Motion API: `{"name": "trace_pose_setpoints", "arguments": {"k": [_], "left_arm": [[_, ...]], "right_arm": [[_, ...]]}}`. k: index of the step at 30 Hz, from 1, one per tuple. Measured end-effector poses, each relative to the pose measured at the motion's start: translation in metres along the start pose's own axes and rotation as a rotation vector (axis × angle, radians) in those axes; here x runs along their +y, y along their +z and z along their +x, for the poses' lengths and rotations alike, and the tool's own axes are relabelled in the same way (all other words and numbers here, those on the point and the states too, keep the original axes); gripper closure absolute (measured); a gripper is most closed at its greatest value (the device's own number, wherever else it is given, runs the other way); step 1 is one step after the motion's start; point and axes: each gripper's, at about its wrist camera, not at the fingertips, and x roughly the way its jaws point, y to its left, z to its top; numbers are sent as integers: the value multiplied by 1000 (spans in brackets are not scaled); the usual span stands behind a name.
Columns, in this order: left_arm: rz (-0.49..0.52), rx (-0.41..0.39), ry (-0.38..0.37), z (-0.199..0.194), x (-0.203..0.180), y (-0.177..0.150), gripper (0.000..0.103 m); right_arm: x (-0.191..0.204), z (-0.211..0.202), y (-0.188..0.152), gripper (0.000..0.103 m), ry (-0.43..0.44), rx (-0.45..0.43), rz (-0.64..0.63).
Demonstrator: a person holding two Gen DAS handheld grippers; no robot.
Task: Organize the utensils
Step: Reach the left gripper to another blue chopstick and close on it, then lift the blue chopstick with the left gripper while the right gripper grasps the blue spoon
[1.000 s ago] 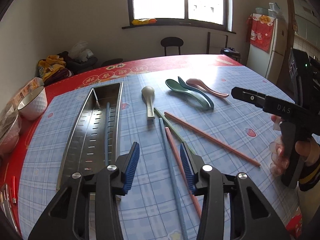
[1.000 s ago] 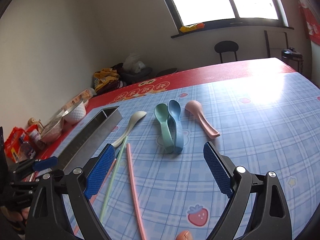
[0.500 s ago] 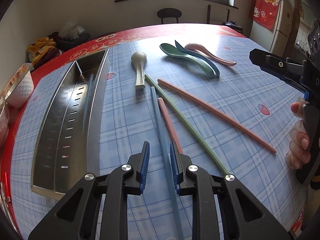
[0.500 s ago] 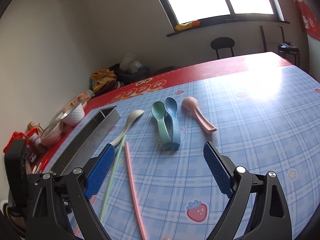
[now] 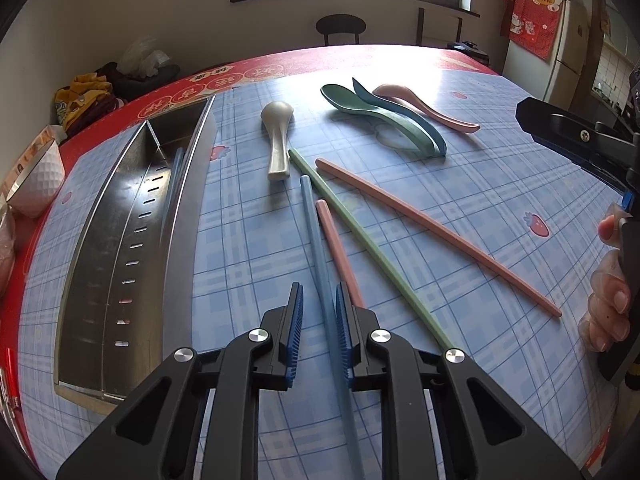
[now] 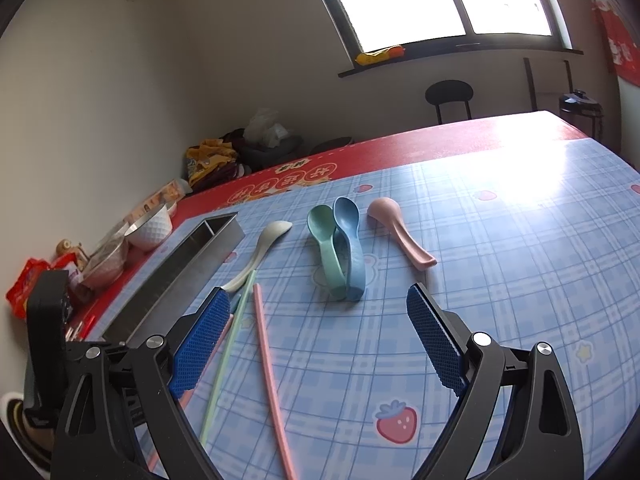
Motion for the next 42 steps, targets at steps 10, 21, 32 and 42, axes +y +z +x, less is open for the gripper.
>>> {"name": "trace_pose_setpoints", "arguments": {"k": [10, 21, 32, 42], "left_arm": [[16, -44, 21, -2, -4, -6, 86], [71, -51, 54, -2, -14, -6, 95], [29, -55, 46, -3, -6, -7, 97], [-66, -102, 23, -13, 12, -8, 97]], "right_arm": [[0, 2, 0, 16, 6, 7, -1], [-2, 2, -1, 16, 15, 9, 6], [0, 3, -1, 16, 48, 18, 3], [-2, 5, -1, 16, 81, 27, 11]]}}
